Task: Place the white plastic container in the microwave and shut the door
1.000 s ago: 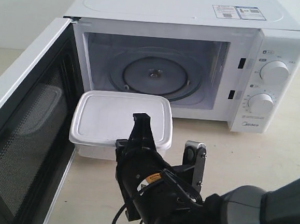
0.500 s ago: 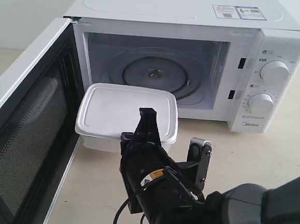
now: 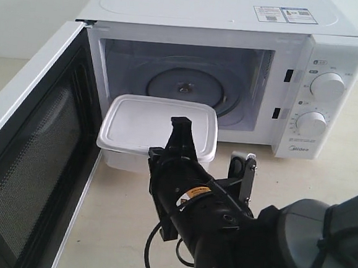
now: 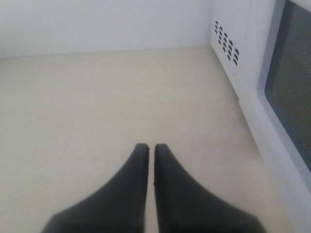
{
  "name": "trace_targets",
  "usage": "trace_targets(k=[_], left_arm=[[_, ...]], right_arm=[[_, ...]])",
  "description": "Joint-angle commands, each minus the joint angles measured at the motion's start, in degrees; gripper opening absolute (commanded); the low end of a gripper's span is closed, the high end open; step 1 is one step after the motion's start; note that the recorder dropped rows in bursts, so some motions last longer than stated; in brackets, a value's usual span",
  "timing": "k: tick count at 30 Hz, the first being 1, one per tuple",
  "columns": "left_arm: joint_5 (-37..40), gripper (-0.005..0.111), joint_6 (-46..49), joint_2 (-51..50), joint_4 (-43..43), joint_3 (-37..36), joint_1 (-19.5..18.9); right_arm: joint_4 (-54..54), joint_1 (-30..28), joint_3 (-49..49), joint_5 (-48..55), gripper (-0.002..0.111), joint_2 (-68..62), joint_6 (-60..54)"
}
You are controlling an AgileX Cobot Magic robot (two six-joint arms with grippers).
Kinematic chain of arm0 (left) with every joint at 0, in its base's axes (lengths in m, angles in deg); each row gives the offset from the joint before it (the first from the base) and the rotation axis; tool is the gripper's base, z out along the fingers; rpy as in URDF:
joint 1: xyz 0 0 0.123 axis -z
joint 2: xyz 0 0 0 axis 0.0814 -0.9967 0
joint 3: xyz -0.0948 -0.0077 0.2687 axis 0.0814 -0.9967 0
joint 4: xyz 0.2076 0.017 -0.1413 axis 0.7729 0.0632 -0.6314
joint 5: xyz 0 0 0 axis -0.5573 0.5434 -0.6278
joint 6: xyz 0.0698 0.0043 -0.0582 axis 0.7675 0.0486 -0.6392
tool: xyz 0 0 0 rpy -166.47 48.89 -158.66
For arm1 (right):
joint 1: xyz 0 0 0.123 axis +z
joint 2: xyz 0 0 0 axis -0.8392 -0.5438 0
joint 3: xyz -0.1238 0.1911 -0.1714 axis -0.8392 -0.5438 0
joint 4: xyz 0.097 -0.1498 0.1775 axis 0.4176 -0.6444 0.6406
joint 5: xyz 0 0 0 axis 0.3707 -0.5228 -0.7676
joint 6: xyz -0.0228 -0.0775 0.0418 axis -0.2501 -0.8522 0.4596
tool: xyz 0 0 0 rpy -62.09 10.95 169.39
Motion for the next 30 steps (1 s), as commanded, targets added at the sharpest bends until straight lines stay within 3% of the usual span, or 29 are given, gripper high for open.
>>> trace_targets(k=[1,11,30], left_arm=[[-0.08,0.004,0.17,0.19,-0.4,-0.15,0.33],[-0.08,0.004,0.17,0.19,-0.4,-0.15,0.33],[-0.08,0.004,0.17,0.19,-0.4,-0.15,0.33]], right_arm=[[-0.68,-3.19,-0.08,-2.24,0.0,0.91,-1.33],[-6.66,-6.45,-0.08,-0.49,0.0,0.91,-1.32],[-2.79,-0.97,-3.04,1.07,0.0,3.22,-2.28]])
